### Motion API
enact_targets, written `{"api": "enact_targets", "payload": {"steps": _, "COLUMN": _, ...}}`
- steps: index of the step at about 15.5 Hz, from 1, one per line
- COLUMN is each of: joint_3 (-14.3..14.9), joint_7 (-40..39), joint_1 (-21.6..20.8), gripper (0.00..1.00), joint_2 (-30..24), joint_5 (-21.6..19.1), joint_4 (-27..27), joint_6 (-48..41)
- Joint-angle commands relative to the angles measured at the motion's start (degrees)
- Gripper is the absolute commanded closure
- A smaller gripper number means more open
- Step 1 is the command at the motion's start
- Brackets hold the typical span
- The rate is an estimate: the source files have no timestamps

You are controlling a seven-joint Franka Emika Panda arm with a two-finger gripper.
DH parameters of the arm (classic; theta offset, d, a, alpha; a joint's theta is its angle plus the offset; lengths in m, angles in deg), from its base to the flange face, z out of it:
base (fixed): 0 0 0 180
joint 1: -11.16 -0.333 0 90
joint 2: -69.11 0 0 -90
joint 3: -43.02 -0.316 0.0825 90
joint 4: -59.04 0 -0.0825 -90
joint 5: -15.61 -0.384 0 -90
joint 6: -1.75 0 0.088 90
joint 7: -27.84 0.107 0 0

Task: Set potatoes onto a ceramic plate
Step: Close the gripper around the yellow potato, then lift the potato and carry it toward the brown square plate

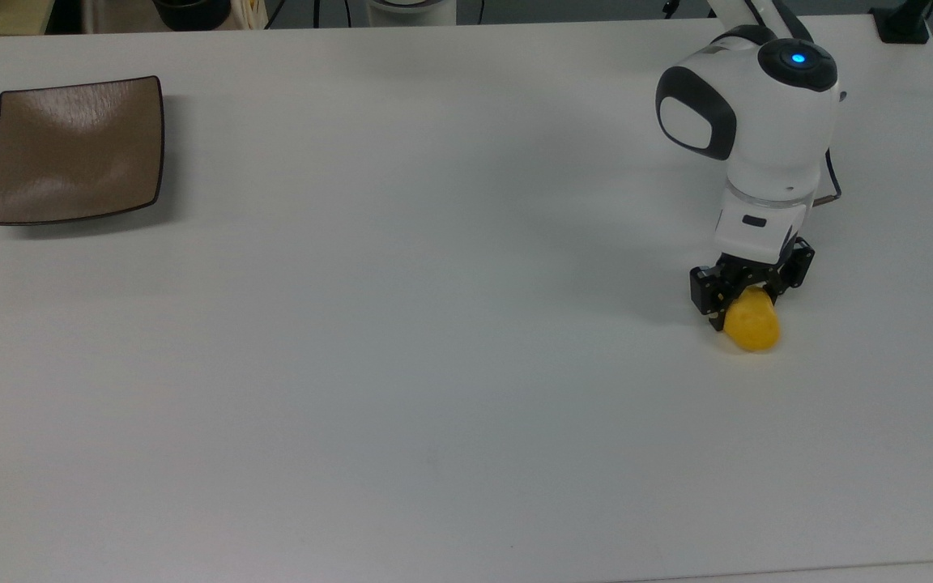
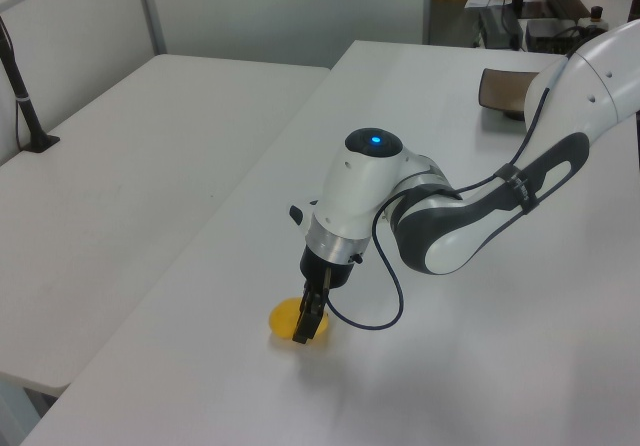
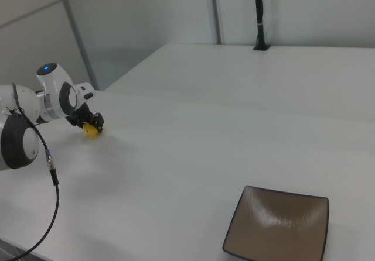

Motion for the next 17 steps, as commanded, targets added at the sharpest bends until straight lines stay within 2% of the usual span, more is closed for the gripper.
{"api": "enact_targets", "payload": {"steps": 1, "joint_3": -0.3, "joint_7": -0.9, "joint_1": 0.1, "gripper": 0.96, "joint_2": 0.5, "joint_5": 1.3, "joint_4": -0.2, "joint_6": 0.8}}
{"api": "enact_targets", "payload": {"steps": 4, "joint_3": -0.6, "joint_7": -0.9, "joint_1": 0.2, "gripper": 0.99, "joint_2": -0.8, "joint_5": 1.3, "joint_4": 0.8, "joint_6": 0.2}}
{"api": "enact_targets", "payload": {"steps": 7, "joint_3": -0.7, "joint_7": -0.8, "joint_1": 0.3, "gripper": 0.99, "joint_2": -5.5, "joint_5": 0.9, "joint_4": 4.6, "joint_6": -0.5}}
{"api": "enact_targets", "payload": {"steps": 12, "joint_3": -0.7, "joint_7": -0.9, "joint_1": 4.2, "gripper": 0.99, "joint_2": -16.3, "joint_5": 0.3, "joint_4": 10.4, "joint_6": -5.3}}
{"api": "enact_targets", "payload": {"steps": 17, "joint_3": -0.2, "joint_7": -1.1, "joint_1": 8.4, "gripper": 0.98, "joint_2": -29.2, "joint_5": 0.2, "joint_4": 16.6, "joint_6": -15.0}}
